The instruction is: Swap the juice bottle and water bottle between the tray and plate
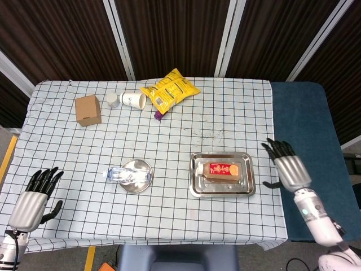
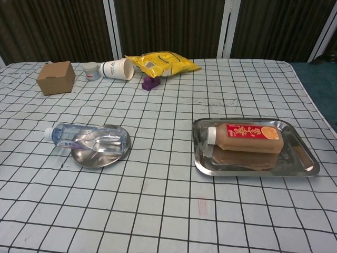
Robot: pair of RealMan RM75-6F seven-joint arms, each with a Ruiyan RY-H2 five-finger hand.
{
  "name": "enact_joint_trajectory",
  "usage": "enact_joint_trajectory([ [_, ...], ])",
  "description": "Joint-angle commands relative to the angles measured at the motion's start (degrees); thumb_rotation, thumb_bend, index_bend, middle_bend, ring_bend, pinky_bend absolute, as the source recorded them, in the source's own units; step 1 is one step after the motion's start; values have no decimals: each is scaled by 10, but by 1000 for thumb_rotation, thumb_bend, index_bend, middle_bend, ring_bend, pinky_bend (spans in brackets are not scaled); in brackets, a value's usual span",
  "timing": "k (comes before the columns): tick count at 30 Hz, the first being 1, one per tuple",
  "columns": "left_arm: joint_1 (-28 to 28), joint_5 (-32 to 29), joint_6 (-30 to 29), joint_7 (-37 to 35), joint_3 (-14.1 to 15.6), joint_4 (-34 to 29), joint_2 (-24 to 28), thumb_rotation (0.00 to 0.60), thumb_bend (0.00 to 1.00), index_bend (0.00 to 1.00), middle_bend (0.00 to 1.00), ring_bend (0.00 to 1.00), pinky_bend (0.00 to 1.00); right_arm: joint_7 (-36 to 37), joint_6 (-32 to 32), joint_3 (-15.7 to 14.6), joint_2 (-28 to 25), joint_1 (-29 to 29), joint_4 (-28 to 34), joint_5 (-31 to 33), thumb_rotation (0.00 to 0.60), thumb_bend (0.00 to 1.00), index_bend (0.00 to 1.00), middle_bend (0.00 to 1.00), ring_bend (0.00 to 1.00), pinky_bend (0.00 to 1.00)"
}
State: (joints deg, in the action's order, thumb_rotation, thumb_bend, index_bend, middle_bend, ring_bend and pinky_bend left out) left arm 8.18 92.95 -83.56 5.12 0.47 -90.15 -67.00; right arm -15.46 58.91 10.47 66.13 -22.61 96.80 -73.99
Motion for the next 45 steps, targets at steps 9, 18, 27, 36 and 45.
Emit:
enact_joint_trajectory([
  [9, -11, 21, -21, -4, 14, -20, 19, 600, 430, 0, 0, 0, 46, -154, -47, 8, 172, -103, -91, 175, 600, 153, 198, 211, 35, 185],
  [18, -18, 39, -44, -27, 18, -17, 27, 600, 430, 0, 0, 0, 47, -157, -21, 0, 237, -120, -137, 175, 600, 234, 444, 365, 250, 425],
  [27, -17, 33, -38, -32, 18, -19, 32, 600, 429, 0, 0, 0, 47, -171, -25, 7, 273, -142, -166, 205, 600, 284, 521, 428, 336, 505],
  [36, -19, 29, -38, -33, 16, -22, 35, 600, 431, 0, 0, 0, 46, -176, -28, 11, 284, -154, -176, 230, 600, 284, 516, 428, 337, 505],
  [45, -18, 22, -32, -36, 14, -23, 37, 600, 430, 0, 0, 0, 47, -176, -15, 7, 293, -160, -180, 223, 600, 369, 786, 647, 642, 803],
])
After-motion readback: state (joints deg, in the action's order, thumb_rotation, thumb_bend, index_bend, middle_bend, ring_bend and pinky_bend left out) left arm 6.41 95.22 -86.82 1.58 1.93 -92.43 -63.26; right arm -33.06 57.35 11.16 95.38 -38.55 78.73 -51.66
